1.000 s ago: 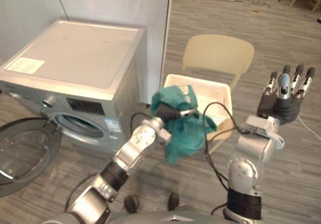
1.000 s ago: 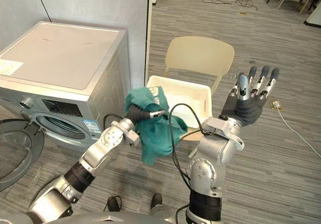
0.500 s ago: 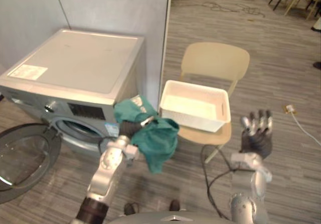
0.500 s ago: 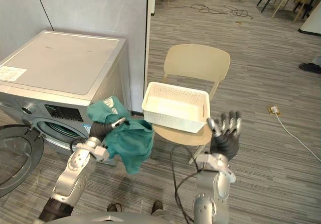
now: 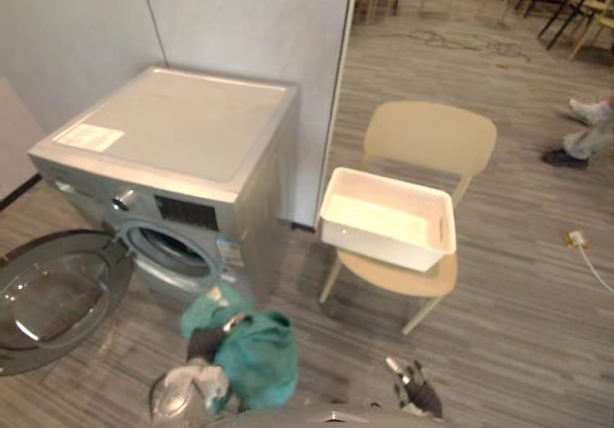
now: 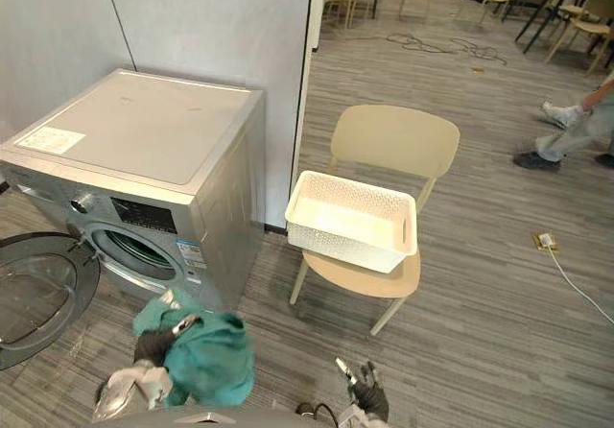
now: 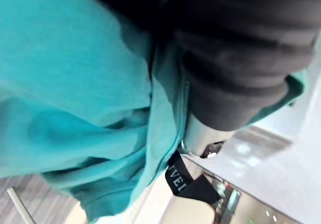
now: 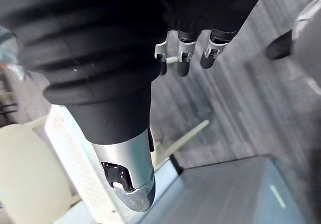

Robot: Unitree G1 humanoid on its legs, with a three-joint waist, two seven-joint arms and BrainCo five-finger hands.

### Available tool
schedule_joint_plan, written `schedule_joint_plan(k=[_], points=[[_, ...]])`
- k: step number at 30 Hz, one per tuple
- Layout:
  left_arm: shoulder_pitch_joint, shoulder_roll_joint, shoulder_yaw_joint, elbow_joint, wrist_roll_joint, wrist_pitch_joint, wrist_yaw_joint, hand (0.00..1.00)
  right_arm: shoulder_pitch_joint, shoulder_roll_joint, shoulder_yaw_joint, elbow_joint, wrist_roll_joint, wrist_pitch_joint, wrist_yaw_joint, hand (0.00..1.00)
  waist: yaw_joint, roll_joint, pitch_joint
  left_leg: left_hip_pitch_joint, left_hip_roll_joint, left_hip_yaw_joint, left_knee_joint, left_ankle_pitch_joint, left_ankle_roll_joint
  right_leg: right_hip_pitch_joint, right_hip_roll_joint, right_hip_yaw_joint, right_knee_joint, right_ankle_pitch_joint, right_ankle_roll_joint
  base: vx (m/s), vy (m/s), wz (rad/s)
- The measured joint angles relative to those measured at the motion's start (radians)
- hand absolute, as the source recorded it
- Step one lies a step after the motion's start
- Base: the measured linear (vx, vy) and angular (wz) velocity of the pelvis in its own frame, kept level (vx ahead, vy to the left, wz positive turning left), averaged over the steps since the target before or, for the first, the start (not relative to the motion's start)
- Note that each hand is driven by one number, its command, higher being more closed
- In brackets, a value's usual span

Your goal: Pick up the laundry basket with both hands and put the clothes into the washing machine.

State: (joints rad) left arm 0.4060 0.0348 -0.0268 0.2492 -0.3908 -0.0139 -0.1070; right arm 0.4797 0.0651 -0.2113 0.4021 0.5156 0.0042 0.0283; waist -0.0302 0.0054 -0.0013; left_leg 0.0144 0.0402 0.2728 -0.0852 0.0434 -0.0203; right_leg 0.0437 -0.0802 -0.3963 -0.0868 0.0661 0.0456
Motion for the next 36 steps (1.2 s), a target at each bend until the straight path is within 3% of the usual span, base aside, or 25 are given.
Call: schedule_joint_plan(k=[3,10,15,19,20,21,22,24,26,27,28,29,30,32,34,35,36], points=[[0.016,-0.006,0.041,0.048,0.000,0.000,0.013,1.00,-0.035,-0.015,-0.031,0.132,-0.061,-0.002,0.030,0.00,0.020,-0.009,0.001,0.002,-0.002,-0.002,0.000,-0.001,0.001,0.008,-0.001,-0.002,0.000,-0.002,0.001,0.02,0.033,0.07],[0.010,-0.028,0.121,0.101,-0.002,0.001,0.041,1.00,-0.183,-0.088,-0.066,0.460,-0.186,0.000,0.027,0.00,0.036,-0.028,0.007,0.003,-0.016,-0.054,0.000,-0.004,0.003,0.042,-0.010,-0.048,0.001,-0.017,0.011,0.02,0.039,0.22],[-0.021,-0.053,0.168,0.122,-0.035,0.001,0.060,1.00,-0.252,-0.117,-0.053,0.556,-0.248,-0.001,0.007,0.00,0.079,-0.032,0.020,-0.075,-0.046,-0.193,0.000,0.014,0.002,0.041,-0.027,-0.207,0.011,-0.031,0.026,0.03,0.037,0.84],[-0.039,-0.078,0.181,0.110,-0.046,0.000,0.081,1.00,-0.285,-0.125,-0.025,0.555,-0.246,-0.015,0.002,0.00,0.090,-0.035,0.052,-0.117,-0.050,-0.227,0.021,0.017,0.004,0.040,-0.070,-0.361,0.103,-0.076,0.028,0.06,0.061,1.24],[-0.052,-0.084,0.181,0.092,-0.049,0.000,0.083,1.00,-0.306,-0.122,-0.023,0.556,-0.246,-0.023,-0.008,0.00,0.089,-0.042,0.071,-0.153,-0.041,-0.196,0.077,0.003,0.020,0.040,-0.090,-0.414,0.146,-0.095,0.030,0.02,0.080,1.06],[-0.059,-0.085,0.180,0.078,-0.051,0.000,0.084,1.00,-0.325,-0.116,-0.023,0.558,-0.246,-0.023,-0.018,0.00,0.093,-0.034,0.084,-0.186,-0.024,-0.154,0.126,-0.025,0.022,0.036,-0.101,-0.439,0.162,-0.101,0.025,0.00,0.065,0.89],[-0.065,-0.085,0.180,0.076,-0.053,-0.002,0.085,1.00,-0.338,-0.114,-0.025,0.559,-0.246,-0.024,-0.020,0.00,0.095,-0.044,0.083,-0.209,-0.010,-0.114,0.164,-0.049,0.019,0.032,-0.109,-0.448,0.165,-0.100,0.024,0.01,0.085,0.60],[-0.097,-0.085,0.171,0.079,-0.058,-0.002,0.096,1.00,-0.373,-0.103,-0.030,0.575,-0.247,-0.030,-0.032,0.00,0.080,-0.056,0.093,-0.329,0.074,-0.018,0.452,-0.122,0.090,0.025,-0.161,-0.502,0.199,-0.090,0.034,0.05,0.112,0.53],[-0.112,-0.096,0.156,0.077,-0.059,-0.003,0.100,1.00,-0.375,-0.107,-0.047,0.600,-0.246,-0.025,-0.042,0.00,0.074,-0.042,0.090,-0.342,0.205,-0.007,0.586,-0.176,0.033,0.042,-0.198,-0.504,0.214,-0.064,0.063,0.05,0.198,0.23],[-0.118,-0.095,0.145,0.077,-0.059,-0.004,0.100,1.00,-0.369,-0.111,-0.050,0.601,-0.246,-0.024,-0.044,0.00,0.068,-0.032,0.089,-0.340,0.237,-0.029,0.579,-0.173,0.016,0.048,-0.201,-0.505,0.212,-0.055,0.078,0.10,0.366,0.20],[-0.124,-0.100,0.126,0.076,-0.059,-0.004,0.099,1.00,-0.369,-0.123,-0.083,0.604,-0.243,-0.023,-0.056,0.00,0.065,-0.001,0.081,-0.315,0.277,-0.094,0.479,-0.116,-0.029,0.053,-0.208,-0.512,0.214,-0.034,0.111,0.12,0.356,0.25],[-0.130,-0.099,0.112,0.077,-0.059,-0.004,0.099,1.00,-0.368,-0.132,-0.108,0.614,-0.238,-0.023,-0.061,0.00,0.062,0.016,0.081,-0.299,0.283,-0.128,0.433,-0.082,-0.117,0.062,-0.215,-0.520,0.214,-0.024,0.128,0.17,0.607,0.55],[-0.170,-0.085,0.103,0.075,-0.059,-0.003,0.100,1.00,-0.393,-0.133,-0.154,0.679,-0.237,-0.019,-0.064,0.00,0.053,-0.018,0.100,-0.305,0.207,-0.140,0.474,-0.121,-0.143,0.082,-0.284,-0.531,0.211,0.029,0.127,0.14,0.522,0.55],[-0.200,-0.066,0.101,0.076,-0.059,-0.006,0.099,1.00,-0.399,-0.132,-0.179,0.702,-0.250,-0.017,-0.066,0.00,0.054,-0.019,0.108,-0.359,0.156,-0.167,0.591,-0.196,-0.090,0.106,-0.335,-0.548,0.232,0.102,0.121,0.14,0.574,0.68],[-0.198,-0.040,0.098,0.073,-0.059,-0.006,0.099,1.00,-0.415,-0.141,-0.187,0.713,-0.280,-0.005,-0.076,0.00,0.062,-0.040,0.105,-0.354,0.091,-0.153,0.648,-0.260,-0.048,0.108,-0.444,-0.528,0.335,0.130,0.104,0.13,0.486,0.42],[-0.197,-0.032,0.095,0.073,-0.059,-0.006,0.099,1.00,-0.422,-0.147,-0.187,0.712,-0.287,-0.002,-0.076,0.00,0.062,-0.047,0.099,-0.340,0.053,-0.144,0.644,-0.271,-0.031,0.093,-0.507,-0.516,0.395,0.167,0.056,0.15,0.478,0.27],[-0.189,-0.023,0.072,0.074,-0.059,-0.006,0.099,1.00,-0.438,-0.156,-0.183,0.681,-0.287,-0.001,-0.078,0.00,0.065,-0.023,0.108,-0.297,0.015,-0.133,0.612,-0.280,-0.001,0.062,-0.587,-0.511,0.494,0.254,-0.133,0.15,0.439,0.20]])
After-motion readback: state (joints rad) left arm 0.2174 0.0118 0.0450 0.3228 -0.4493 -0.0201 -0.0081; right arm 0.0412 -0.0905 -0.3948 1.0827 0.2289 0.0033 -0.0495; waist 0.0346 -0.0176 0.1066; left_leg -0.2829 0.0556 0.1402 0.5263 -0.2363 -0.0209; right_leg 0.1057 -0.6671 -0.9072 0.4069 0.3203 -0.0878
